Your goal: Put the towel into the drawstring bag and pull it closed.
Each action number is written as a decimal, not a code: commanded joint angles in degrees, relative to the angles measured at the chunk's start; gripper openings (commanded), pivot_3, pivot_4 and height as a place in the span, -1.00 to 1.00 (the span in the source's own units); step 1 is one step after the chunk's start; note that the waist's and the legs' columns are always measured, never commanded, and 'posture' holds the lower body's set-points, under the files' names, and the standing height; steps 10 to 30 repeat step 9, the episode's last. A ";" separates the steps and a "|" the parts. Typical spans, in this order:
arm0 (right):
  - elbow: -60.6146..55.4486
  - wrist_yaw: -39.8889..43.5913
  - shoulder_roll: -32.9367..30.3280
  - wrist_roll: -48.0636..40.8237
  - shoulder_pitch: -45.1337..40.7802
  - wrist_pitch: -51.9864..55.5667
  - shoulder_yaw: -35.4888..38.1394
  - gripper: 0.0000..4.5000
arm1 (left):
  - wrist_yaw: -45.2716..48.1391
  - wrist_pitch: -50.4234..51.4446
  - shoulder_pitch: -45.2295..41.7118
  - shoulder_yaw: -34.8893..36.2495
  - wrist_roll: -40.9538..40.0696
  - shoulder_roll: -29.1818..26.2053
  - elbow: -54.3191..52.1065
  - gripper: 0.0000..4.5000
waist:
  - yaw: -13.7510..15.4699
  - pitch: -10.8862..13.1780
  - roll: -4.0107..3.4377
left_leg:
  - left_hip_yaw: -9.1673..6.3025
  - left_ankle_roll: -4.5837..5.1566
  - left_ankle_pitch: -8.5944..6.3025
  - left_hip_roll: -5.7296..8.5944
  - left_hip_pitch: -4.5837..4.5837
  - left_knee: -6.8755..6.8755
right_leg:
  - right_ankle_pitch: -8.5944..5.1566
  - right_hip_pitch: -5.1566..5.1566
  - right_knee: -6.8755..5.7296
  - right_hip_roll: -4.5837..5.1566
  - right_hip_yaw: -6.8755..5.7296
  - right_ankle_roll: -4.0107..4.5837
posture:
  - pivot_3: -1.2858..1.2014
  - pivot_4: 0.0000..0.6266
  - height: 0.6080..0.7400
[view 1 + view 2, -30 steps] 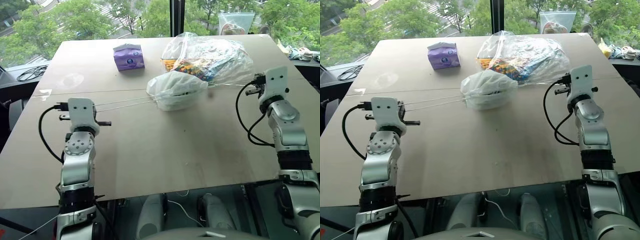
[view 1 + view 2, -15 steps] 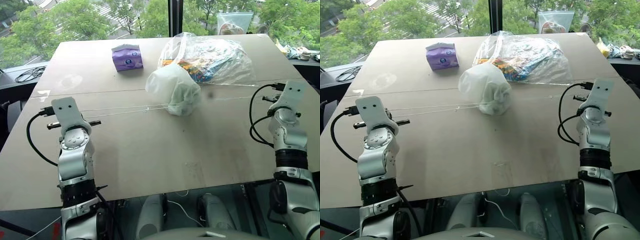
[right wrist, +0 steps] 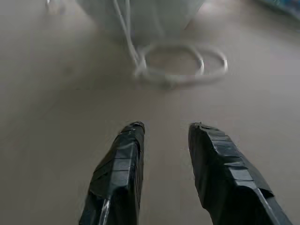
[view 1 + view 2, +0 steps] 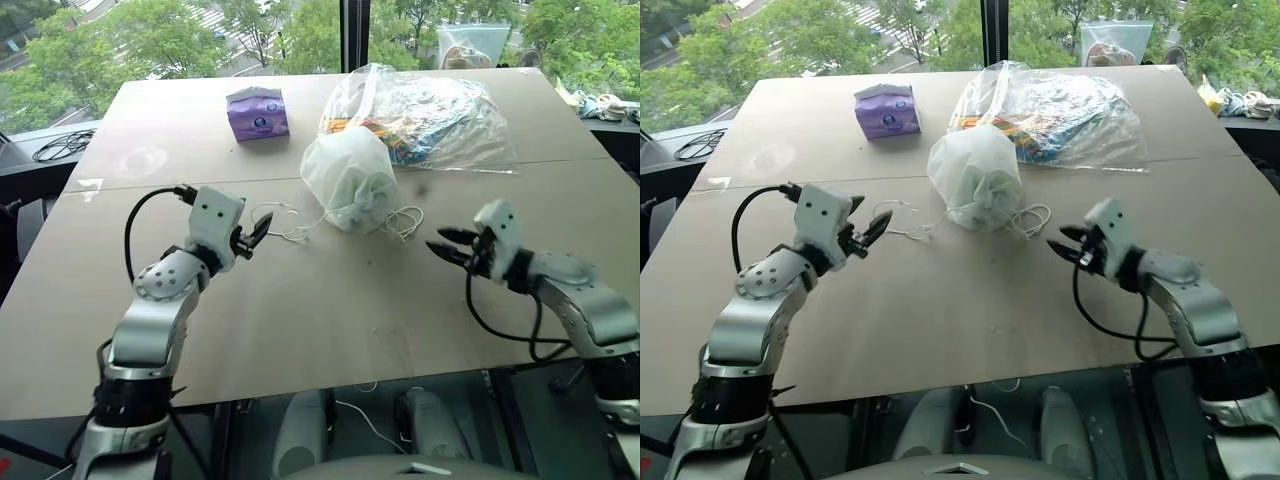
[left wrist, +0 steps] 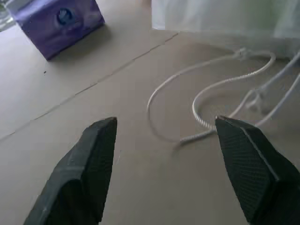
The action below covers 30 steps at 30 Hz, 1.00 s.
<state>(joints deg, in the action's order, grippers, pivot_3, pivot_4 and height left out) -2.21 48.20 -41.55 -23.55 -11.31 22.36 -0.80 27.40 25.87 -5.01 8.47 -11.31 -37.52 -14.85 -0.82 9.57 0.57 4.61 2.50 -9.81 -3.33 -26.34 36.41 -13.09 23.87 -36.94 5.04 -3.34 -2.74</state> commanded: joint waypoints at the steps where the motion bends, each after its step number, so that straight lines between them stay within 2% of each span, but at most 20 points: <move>1: 1.55 7.27 -0.87 -1.84 0.80 -7.69 4.35 -0.23 | 5.55 -1.79 4.51 2.54 -1.98 -2.71 -2.88 0.99 | -0.16 0.01 0.00 | 0.01 0.00 0.00 -0.03 0.04 0.00 | 0.00 0.00 0.00 -0.02 0.00 0.00 | 0.03 -0.52 1.00; 9: 3.69 8.71 1.56 -1.58 -0.35 -10.34 5.93 -0.23 | 10.02 -1.93 8.51 4.86 -5.66 -2.43 -3.78 0.99 | 0.40 0.01 -0.02 | 0.06 -0.29 -0.17 -0.36 0.36 -0.02 | -0.09 -0.13 0.01 0.04 -0.01 -0.12 | 0.03 -0.52 1.00; 30: 3.69 8.71 1.56 -1.58 -0.35 -10.34 5.93 -0.23 | 10.02 -1.93 8.51 4.86 -5.66 -2.43 -3.78 0.99 | 0.40 0.01 -0.02 | 0.06 -0.29 -0.17 -0.36 0.36 -0.02 | -0.09 -0.13 0.01 0.04 -0.01 -0.12 | 0.03 -0.52 1.00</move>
